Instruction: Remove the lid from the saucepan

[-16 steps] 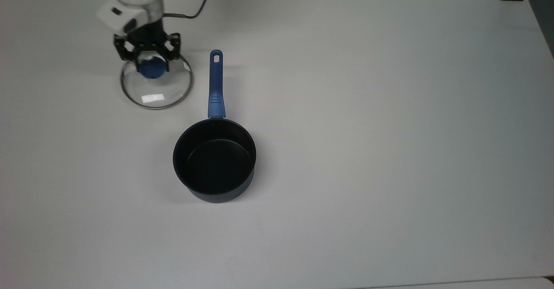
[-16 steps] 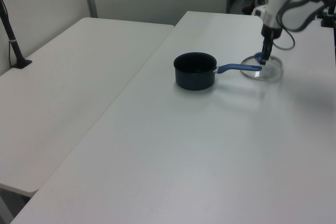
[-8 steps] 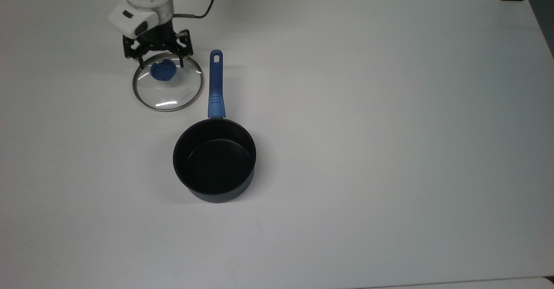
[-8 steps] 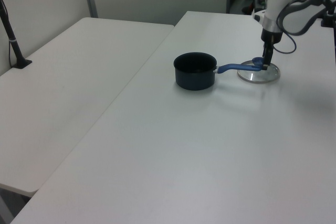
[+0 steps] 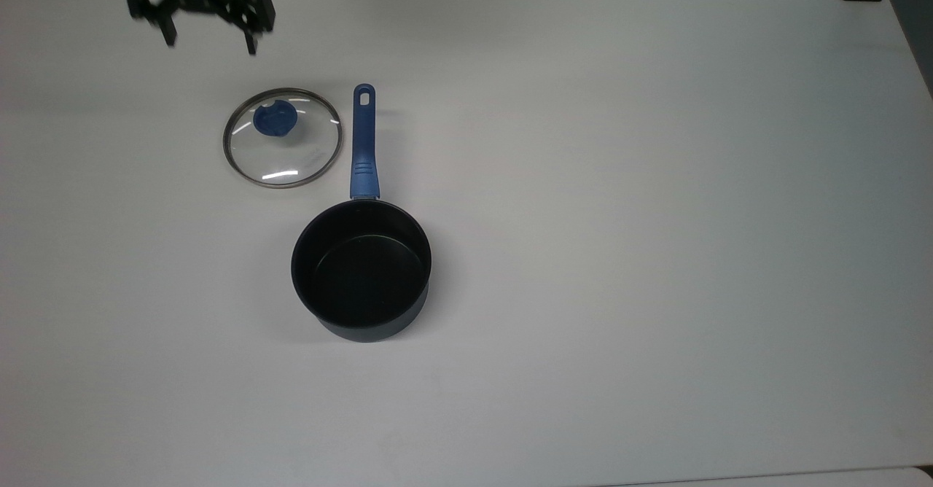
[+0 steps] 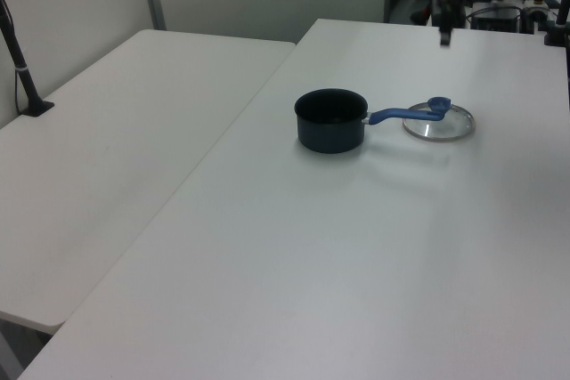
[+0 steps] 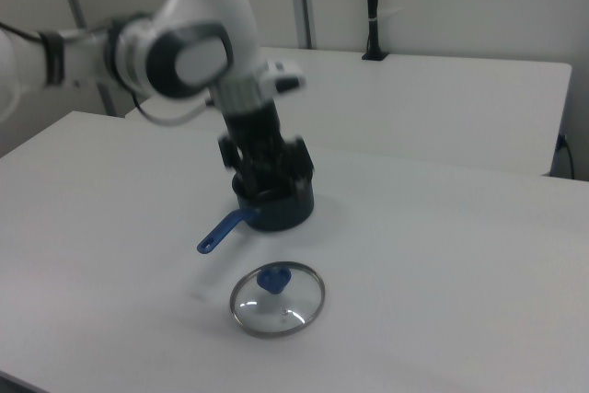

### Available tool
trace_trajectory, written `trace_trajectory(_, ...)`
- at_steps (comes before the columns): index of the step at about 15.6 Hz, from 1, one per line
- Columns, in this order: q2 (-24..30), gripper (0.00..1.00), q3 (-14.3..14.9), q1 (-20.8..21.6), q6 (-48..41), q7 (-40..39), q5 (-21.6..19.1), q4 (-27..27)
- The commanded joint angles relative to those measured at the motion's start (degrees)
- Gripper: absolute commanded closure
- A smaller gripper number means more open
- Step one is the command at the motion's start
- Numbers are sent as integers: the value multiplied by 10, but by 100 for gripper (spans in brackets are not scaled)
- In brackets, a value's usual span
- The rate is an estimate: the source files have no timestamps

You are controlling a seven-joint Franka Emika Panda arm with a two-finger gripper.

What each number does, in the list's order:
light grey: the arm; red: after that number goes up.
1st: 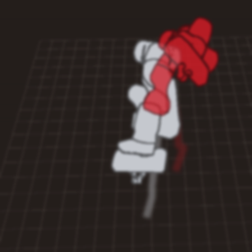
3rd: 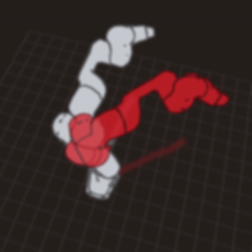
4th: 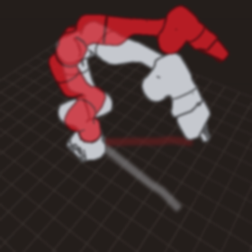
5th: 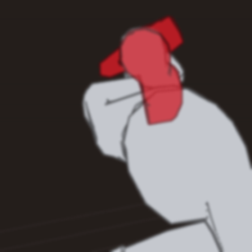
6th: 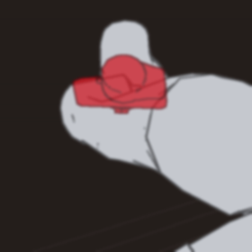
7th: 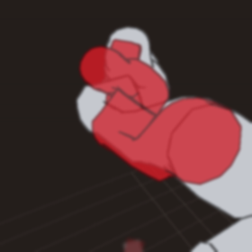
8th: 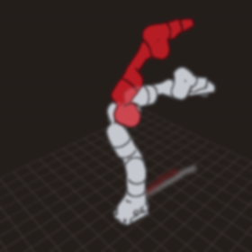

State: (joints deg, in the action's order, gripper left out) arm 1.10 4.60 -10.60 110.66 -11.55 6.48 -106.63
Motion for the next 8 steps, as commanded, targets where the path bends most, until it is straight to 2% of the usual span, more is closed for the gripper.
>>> trace_trajectory(1,-4,0,1,56,-51,146,-36,76)
trace_trajectory(4,-4,0,11,126,-105,248,-37,99)
trace_trajectory(8,-8,0,10,158,-104,260,-36,97)
